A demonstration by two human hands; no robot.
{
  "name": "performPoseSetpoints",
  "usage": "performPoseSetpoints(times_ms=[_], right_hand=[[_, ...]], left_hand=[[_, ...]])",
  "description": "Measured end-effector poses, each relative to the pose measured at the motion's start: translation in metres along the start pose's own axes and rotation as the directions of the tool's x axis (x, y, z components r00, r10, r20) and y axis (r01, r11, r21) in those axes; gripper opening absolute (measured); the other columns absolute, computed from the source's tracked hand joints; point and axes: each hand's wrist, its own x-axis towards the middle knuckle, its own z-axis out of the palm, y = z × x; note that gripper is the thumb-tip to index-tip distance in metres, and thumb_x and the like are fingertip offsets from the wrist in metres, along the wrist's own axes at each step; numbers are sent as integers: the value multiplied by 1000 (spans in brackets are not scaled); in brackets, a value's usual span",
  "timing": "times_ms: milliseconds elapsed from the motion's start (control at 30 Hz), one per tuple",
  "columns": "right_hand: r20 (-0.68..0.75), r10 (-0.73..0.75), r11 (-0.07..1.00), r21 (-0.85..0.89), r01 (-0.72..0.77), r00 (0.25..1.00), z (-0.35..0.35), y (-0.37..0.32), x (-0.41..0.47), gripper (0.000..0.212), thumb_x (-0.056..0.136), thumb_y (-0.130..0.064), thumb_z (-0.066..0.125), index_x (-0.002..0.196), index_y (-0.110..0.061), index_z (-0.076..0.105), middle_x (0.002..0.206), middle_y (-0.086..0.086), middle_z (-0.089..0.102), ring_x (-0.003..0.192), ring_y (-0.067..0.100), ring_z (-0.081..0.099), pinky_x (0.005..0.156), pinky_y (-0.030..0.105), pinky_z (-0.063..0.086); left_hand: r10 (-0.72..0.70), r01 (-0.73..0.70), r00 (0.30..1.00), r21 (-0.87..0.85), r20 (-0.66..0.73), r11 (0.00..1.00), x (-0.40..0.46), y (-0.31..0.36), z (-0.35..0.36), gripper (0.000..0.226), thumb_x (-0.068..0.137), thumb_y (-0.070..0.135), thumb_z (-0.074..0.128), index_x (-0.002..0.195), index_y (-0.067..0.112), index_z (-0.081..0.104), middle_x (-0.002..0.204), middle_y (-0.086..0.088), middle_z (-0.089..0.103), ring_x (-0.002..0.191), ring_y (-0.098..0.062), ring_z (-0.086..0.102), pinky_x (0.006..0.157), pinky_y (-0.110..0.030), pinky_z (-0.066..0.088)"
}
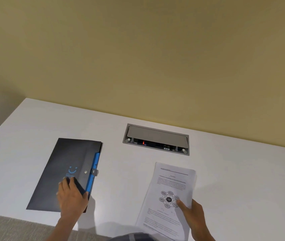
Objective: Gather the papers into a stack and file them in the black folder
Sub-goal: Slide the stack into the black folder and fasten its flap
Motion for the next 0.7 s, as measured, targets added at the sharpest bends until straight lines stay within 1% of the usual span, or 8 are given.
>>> performPoseSetpoints(times_ms=[133, 267, 367, 433, 500, 567, 633, 700], right_hand=[[-38, 21, 999, 32, -20, 999, 2, 1, -9, 3, 93, -22, 81, 90, -23, 80, 74, -22, 81, 63, -4, 75, 43, 7, 48], [-73, 62, 994, 94, -55, 995, 4, 3, -17, 2, 91, -20, 84, 92, -19, 82, 76, -11, 84, 61, 2, 77, 44, 9, 51], [-91, 74, 990, 123, -63, 993, 4, 4, -20, 3, 92, -20, 83, 92, -18, 82, 76, -10, 84, 60, 3, 77, 44, 11, 52], [-103, 73, 988, 141, -59, 992, 3, 4, -21, 3, 92, -18, 83, 93, -16, 82, 77, -7, 85, 59, 7, 78, 45, 13, 53], [-108, 74, 986, 159, -56, 991, 1, 2, -22, 2, 92, -18, 83, 94, -16, 82, 78, -5, 85, 60, 9, 79, 46, 15, 55], [-110, 72, 981, 187, -50, 991, -1, -1, -23, 2, 92, -17, 83, 94, -16, 82, 80, -2, 85, 62, 12, 80, 47, 17, 57], [-109, 68, 976, 211, -44, 992, -3, -6, -22, 3, 92, -17, 82, 95, -15, 82, 82, -1, 86, 64, 14, 81, 48, 18, 58], [-113, 54, 973, 231, -26, 992, -5, -13, -21, 5, 93, -18, 82, 96, -15, 82, 84, 1, 86, 67, 16, 82, 50, 19, 59]], left_hand=[[37, -41, 998, 64, 56, 997, 9, -7, 7, 93, 68, 26, 96, 142, -7, 50, 149, -32, 50, 140, -54, 43, 107, -70, 45], [124, -127, 991, 47, 53, 991, 18, -4, 8, 85, 78, 17, 87, 147, -2, 41, 153, -25, 45, 146, -48, 39, 114, -65, 42], [158, -156, 986, -24, 60, 987, 23, 0, 8, 77, 79, 4, 83, 143, 3, 40, 147, -22, 46, 139, -46, 44, 111, -63, 44], [156, -152, 986, -61, 60, 986, 28, 2, 8, 77, 83, -8, 73, 149, 2, 35, 156, -23, 41, 146, -47, 40, 116, -63, 40], [118, -115, 988, -33, 101, 993, 32, 4, 7, 81, 91, -14, 58, 163, -1, 24, 171, -23, 27, 159, -44, 26, 127, -61, 28], [107, -100, 989, -65, 105, 993, 33, 7, 4, 82, 93, -20, 52, 166, -1, 19, 174, -23, 23, 161, -43, 24, 130, -60, 24], [95, -75, 991, -192, 96, 979, 30, 12, -3, 82, 91, -24, 54, 164, 1, 24, 168, -24, 33, 153, -48, 36, 124, -63, 33], [51, -16, 995, -354, 91, 935, 26, 18, -13, 82, 91, -22, 59, 162, 8, 30, 151, -27, 50, 127, -50, 57, 104, -63, 54]])
